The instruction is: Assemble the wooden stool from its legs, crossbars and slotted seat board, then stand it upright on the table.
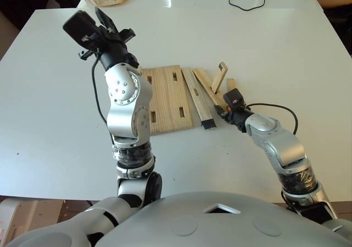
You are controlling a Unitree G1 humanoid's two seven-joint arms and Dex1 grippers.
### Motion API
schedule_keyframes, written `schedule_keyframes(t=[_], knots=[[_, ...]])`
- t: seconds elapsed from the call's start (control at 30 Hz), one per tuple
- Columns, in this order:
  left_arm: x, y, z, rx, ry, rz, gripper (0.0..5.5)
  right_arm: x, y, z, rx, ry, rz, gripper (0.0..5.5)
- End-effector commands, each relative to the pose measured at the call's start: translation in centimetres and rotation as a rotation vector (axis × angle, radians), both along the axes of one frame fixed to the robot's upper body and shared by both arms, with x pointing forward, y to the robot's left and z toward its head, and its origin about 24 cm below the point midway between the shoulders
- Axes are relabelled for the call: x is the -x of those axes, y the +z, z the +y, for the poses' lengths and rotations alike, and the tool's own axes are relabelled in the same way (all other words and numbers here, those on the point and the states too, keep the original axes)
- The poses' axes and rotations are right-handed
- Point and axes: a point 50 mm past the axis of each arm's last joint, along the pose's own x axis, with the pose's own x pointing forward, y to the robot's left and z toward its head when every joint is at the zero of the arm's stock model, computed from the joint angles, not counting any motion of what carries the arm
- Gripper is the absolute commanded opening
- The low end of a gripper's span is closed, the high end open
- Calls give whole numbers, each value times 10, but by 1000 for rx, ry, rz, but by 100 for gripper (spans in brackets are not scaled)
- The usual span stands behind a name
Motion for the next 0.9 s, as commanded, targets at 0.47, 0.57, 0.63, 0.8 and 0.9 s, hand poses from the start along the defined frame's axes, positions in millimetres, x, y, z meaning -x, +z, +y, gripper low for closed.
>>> schedule_keyframes(t=[0.47,0.57,0.63,0.8,0.9], knots=[[4,18,-6,335,-811,-281,229,-109,146,-3,-792,389,-140,211],[15,13,-15,402,-936,-285,265,-104,139,-9,-771,443,-97,211],[21,14,-21,472,-1016,-322,293,-102,142,-18,-783,463,-84,211],[35,24,-18,614,-1148,-432,326,-91,172,-26,-842,665,-62,211],[39,26,-18,630,-1245,-439,326,-82,175,-37,-865,738,13,211]])
